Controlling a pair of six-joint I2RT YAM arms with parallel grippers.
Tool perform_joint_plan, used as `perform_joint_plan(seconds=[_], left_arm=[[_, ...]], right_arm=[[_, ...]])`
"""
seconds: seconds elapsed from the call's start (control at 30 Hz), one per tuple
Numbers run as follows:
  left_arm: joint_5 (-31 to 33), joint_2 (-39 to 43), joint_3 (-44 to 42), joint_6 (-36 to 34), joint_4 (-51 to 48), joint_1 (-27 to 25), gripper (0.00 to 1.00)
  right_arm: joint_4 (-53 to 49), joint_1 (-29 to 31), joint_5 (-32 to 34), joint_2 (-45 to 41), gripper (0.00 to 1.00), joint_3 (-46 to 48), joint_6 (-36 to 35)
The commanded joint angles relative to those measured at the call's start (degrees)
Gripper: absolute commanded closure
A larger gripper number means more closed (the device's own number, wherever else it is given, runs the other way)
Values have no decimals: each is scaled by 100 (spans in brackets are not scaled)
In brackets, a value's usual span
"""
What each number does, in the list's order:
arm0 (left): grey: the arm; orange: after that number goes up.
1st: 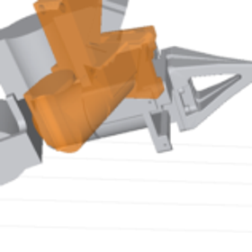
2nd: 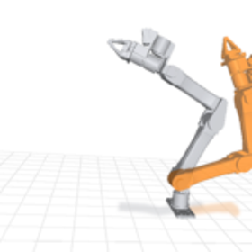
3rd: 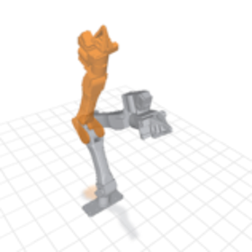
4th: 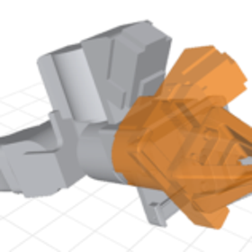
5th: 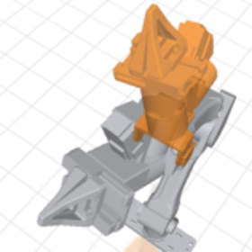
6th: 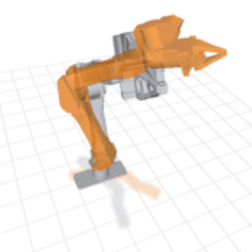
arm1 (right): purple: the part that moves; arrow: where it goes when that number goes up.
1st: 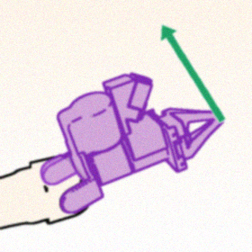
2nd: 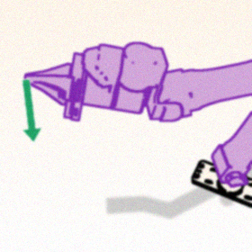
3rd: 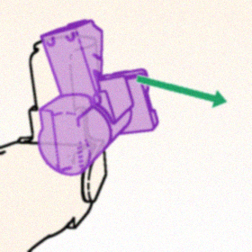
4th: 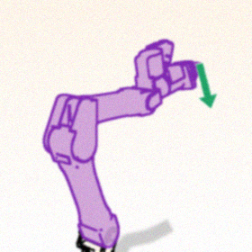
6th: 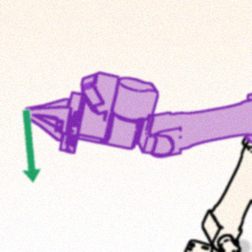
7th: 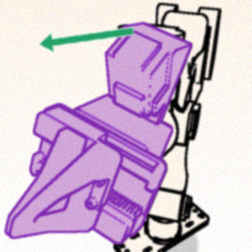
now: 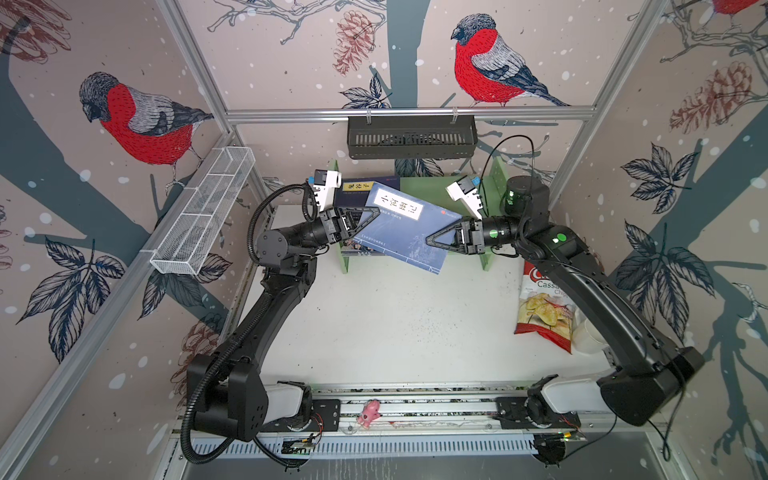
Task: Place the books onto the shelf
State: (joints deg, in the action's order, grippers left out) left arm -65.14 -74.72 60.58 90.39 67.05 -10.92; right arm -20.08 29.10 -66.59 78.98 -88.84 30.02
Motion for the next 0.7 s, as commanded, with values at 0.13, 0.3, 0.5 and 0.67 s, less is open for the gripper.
perform_joint_plan(seconds=[0.13,0.3,0.5,0.67], left_arm=[[516,-107,139,78,-8,331,100],[822,-290,141,314,-53,581,100],[868,-331,65,312,85,586,100],[1064,-288,-25,209,101,617,100]], right_arm=[[2009,-246,447,-466,52,1125,1200],[3548,-206,791,-629,52,1923,2030],[4395,-203,1124,-422,52,2088,2491],[4845,-211,1268,-72,52,1976,2774]])
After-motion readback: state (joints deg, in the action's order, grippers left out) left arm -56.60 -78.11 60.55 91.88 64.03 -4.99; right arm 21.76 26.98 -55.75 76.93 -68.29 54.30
